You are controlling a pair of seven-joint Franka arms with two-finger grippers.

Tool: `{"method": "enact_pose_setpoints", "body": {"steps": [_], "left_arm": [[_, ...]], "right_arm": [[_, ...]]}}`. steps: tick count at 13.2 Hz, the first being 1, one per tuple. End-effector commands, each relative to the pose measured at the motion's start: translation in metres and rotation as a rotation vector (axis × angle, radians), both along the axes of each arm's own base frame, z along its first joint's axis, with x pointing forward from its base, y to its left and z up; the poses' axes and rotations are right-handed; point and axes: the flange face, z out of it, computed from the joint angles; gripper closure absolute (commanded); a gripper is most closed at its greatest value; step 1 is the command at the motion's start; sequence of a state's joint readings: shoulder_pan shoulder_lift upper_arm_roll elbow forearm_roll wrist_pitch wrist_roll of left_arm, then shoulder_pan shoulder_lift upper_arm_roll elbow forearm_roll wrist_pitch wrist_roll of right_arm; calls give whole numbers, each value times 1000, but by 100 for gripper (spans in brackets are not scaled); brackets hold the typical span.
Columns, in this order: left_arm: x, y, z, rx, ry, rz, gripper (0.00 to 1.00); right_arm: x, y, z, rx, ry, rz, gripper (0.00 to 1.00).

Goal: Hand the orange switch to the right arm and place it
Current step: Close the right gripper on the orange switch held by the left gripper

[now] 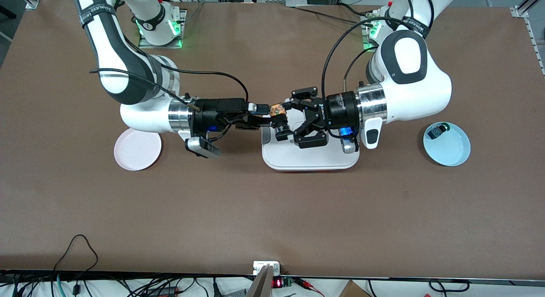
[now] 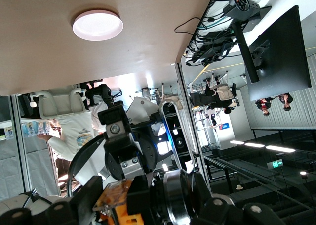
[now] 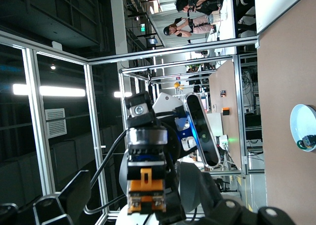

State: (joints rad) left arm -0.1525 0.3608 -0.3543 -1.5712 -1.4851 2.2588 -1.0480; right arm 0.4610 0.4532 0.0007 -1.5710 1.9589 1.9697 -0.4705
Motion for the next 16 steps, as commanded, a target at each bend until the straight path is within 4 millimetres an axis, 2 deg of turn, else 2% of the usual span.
{"method": "enact_pose_setpoints", "body": {"steps": [1,5,7,12,16], "left_arm": [[4,-2,6,-11,-18,4,100],[5,0,7,-10,-22,7,100],[5,0,6,-9,-20,7,100],[5,0,7,-10,-22,7,100],[5,-1,7,-11,-21,5,100]], "right_arm": [[8,6,10,32,-24,0,6],[9,6,10,28,-41,-6,20],[8,6,9,27,-65,-7,37],[9,7,3,24,-79,-7,72],[7,11,-1,19,-124,-8,79]]}}
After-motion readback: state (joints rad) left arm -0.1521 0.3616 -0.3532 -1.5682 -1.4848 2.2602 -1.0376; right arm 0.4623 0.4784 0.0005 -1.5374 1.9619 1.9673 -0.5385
